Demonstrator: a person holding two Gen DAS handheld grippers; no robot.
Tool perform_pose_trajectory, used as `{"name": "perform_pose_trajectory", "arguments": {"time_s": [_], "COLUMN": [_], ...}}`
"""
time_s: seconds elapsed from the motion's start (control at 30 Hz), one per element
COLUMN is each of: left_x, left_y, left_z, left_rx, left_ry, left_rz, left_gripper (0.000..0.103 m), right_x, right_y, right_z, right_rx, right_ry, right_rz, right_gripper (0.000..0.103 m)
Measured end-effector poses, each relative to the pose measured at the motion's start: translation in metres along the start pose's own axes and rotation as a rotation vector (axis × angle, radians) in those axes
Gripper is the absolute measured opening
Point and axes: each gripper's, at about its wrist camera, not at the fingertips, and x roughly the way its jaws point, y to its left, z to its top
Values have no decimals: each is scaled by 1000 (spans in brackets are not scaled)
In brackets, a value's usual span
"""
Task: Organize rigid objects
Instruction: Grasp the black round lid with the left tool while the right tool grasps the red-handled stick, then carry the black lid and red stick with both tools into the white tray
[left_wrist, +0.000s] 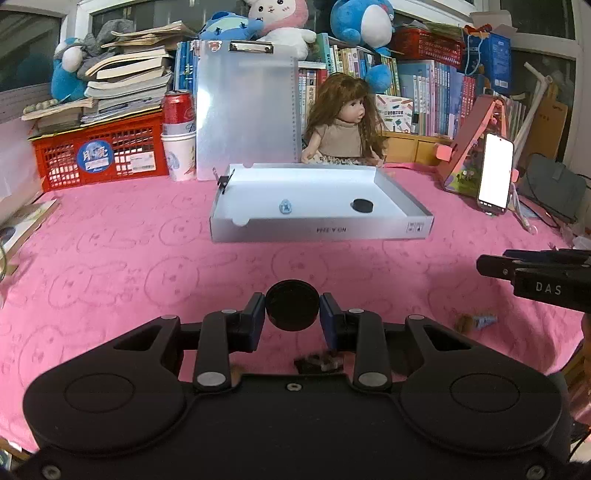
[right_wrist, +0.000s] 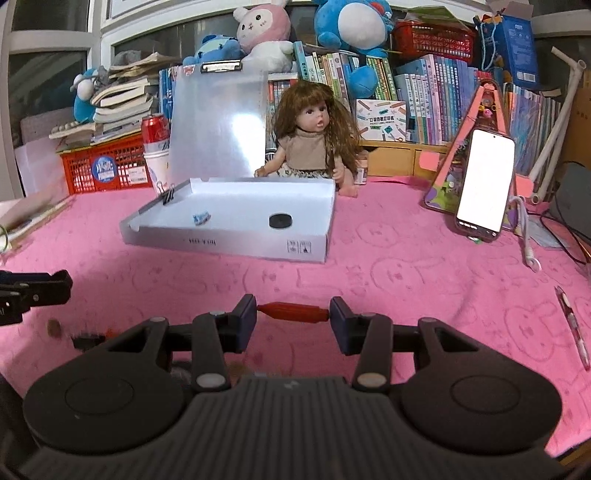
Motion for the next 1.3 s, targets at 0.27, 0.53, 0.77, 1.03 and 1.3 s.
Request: {"name": "perform_pose_trajectory", "arguments": {"time_s": [0.27,0.53,0.77,1.03,1.3], "left_x": [26,64,118,181,233], "left_y": [7,7,7,15,15], "left_z": [45,95,130,153,163], "left_rx": [-25,-51,-85,-147,-139], "left_ry": [10,17,69,125,172], "left_rz": [-25,-42,-53,-59,-19], "left_gripper": [31,31,31,31,31], "right_x": [26,71,116,165,207], "right_y": [0,-5,-12,-8,-4], "right_z": [41,83,110,117,122], "right_rx": [12,76,154,159,162], "right_ry": [-2,45,104,162,203], "right_rz": [18,47,68,62,59], "right_gripper": [48,48,48,48,48]}}
